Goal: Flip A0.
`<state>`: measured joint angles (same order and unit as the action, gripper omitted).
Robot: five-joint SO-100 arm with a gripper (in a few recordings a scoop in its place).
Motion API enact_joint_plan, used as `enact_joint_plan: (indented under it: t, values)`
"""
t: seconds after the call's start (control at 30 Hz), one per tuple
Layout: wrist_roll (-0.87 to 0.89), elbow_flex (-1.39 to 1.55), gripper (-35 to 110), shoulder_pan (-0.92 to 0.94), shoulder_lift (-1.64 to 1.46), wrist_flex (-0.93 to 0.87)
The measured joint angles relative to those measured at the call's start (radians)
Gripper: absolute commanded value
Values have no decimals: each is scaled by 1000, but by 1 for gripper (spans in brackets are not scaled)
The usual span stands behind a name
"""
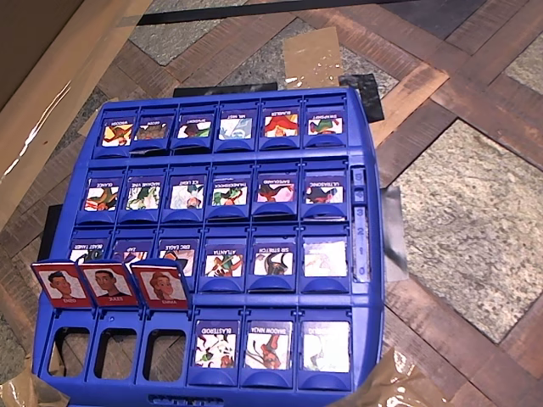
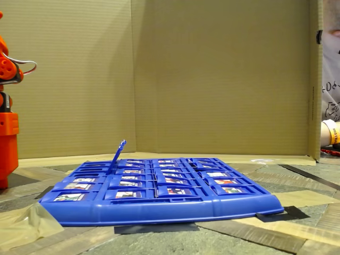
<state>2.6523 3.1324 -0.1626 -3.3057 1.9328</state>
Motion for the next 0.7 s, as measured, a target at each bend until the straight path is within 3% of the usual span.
enact_joint_plan:
  t: [0.2,0.7]
  values:
    - [155,0,0,-2,0,0]
    - [178,0,0,-2,0,0]
